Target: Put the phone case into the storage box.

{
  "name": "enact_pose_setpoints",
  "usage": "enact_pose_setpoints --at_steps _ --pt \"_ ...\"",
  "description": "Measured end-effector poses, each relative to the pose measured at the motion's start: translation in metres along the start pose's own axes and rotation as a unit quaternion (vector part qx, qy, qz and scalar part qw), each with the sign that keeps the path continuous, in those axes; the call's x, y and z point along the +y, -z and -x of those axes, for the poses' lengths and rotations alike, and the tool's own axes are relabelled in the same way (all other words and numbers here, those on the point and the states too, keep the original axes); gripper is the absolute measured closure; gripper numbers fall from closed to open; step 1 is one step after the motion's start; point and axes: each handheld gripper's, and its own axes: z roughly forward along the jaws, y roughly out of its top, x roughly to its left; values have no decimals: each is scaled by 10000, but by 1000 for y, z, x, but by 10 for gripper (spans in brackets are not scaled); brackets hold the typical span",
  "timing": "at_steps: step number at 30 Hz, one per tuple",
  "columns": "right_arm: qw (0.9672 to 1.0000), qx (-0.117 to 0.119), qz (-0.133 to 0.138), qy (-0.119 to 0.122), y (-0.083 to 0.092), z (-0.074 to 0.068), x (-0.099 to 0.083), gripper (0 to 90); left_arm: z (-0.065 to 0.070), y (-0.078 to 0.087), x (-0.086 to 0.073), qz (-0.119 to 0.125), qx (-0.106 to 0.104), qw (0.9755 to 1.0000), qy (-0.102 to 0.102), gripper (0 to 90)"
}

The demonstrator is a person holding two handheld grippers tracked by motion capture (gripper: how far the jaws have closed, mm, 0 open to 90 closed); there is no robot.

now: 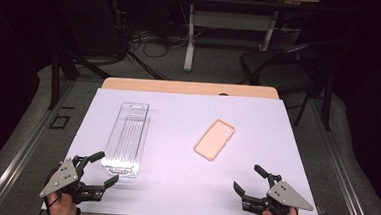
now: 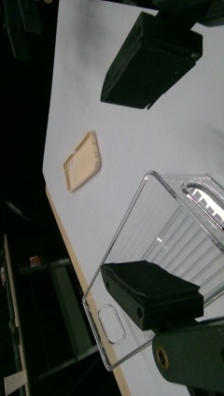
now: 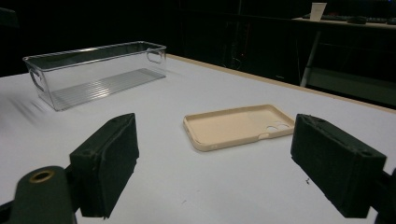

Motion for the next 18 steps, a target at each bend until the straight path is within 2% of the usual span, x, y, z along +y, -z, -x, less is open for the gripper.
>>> enact_pose_setpoints --at_steps 7,12,13,14,17,18 --pt "10000 -45 -58 64 -1 -2 1 146 -1 2 -1 -27 -39 10000 1 155" --pt "9998 -151 -103 106 2 -4 2 147 -2 2 0 -36 -9 10000 79 155" --pt "9998 -151 -103 106 2 -4 2 147 -3 2 0 -58 -7 9999 85 155" --pt "9997 -225 -96 -58 2 -4 5 146 -3 1 1 -90 -12 9999 66 155" --pt "9995 -280 -172 -27 2 -4 8 147 -5 -3 5 -207 -25 9998 64 155" --pt "9992 -354 -178 0 0 -4 14 146 -7 -7 10 -319 -53 9994 79 155"
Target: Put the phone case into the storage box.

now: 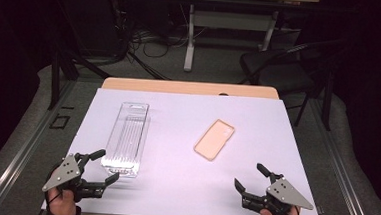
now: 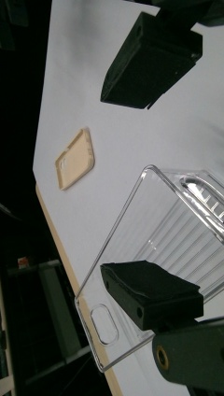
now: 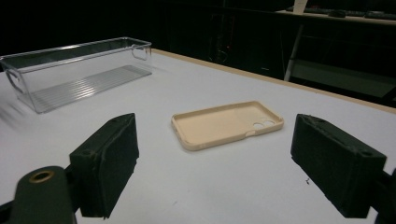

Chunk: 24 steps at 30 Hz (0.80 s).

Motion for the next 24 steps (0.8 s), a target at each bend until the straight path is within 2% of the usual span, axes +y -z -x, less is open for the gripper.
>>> enact_pose_setpoints --at_steps 4,7,8,9,12,15,17,19,20,24 --pt "10000 1 -57 -77 -6 4 12 147 -4 -6 11 -41 -30 10000 78 155" --pt "9999 8 -108 -81 -10 5 17 147 -7 -12 24 -96 -17 9999 48 155" --pt "9999 3 -153 -72 -15 6 24 147 -9 -16 33 -95 11 10000 30 155" --pt "9999 3 -153 -72 -15 6 24 147 -9 -16 33 -95 11 10000 30 155" --pt "9994 128 -321 -95 -23 3 37 147 -13 -21 48 -111 -20 9999 28 156" --pt "9989 205 -426 -58 -27 2 43 147 -17 -25 62 -37 -47 9999 134 156" --pt "9985 250 -477 -58 -32 0 48 148 -19 -27 71 67 -84 9995 298 155" --pt "9981 283 -549 -46 -36 -1 54 148 -21 -30 79 94 -85 9992 377 155" --pt "9982 274 -525 23 -40 -2 60 147 -21 -32 82 70 -76 9991 411 155" --pt "9981 330 -517 49 -47 -5 72 147 -27 -45 94 -122 -163 9981 585 156"
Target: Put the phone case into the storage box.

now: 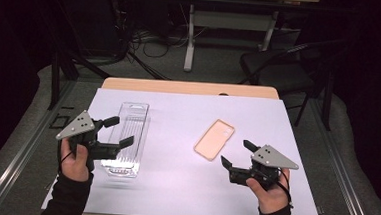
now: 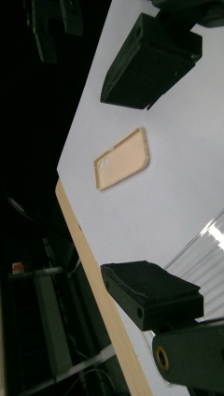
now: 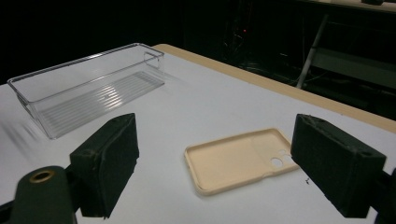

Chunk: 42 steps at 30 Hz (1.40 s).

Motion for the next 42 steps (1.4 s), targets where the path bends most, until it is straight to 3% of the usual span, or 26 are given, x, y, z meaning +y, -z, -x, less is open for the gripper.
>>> enact_pose_setpoints --at_steps 13,20,23,28,33,38,42 --pt "9994 124 -273 146 -32 -1 24 148 -12 -25 22 -347 9 9994 66 157" --pt "9983 155 -531 -189 -54 13 38 148 -26 -43 32 -539 8 9985 73 157" --pt "9978 146 -624 -185 -61 18 46 149 -31 -51 36 -603 -9 9981 152 157" --pt "9961 124 -779 -407 -79 33 54 149 -43 -67 38 -718 -4 9968 346 157" --pt "9944 -25 -986 -391 -90 42 54 150 -48 -73 35 -743 -95 9963 425 157" --pt "9913 -169 -1241 -393 -101 52 49 150 -49 -76 32 -735 -25 9959 523 158" --pt "9892 -232 -1383 -426 -105 59 48 150 -46 -75 32 -638 -27 9969 459 158"
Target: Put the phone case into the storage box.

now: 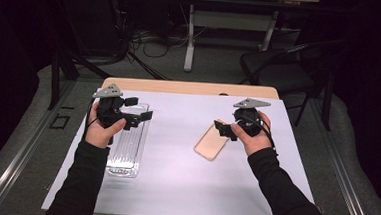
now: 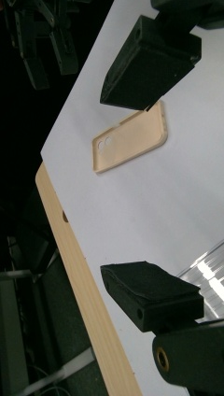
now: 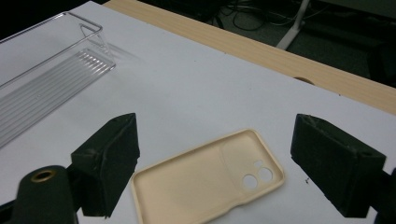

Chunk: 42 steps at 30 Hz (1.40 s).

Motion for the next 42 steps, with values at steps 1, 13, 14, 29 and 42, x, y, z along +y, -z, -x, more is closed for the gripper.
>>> enact_pose_setpoints --at_steps 1,13,14,29,42 --pt "10000 0 0 0 0 0 0 150 1 1 0 15 11 10000 5 158" --pt "9996 -94 -241 116 -10 13 0 151 8 1 -3 -99 152 9994 -304 200" --pt "9991 -155 -359 178 -12 16 3 151 9 -1 -5 -203 255 9987 -384 216" --pt "9893 -178 -1227 763 -34 39 28 253 13 2 -6 -125 156 9994 -285 244" --pt "9750 -78 -1955 1055 -68 49 48 319 10 1 -11 -162 281 9992 -239 308"
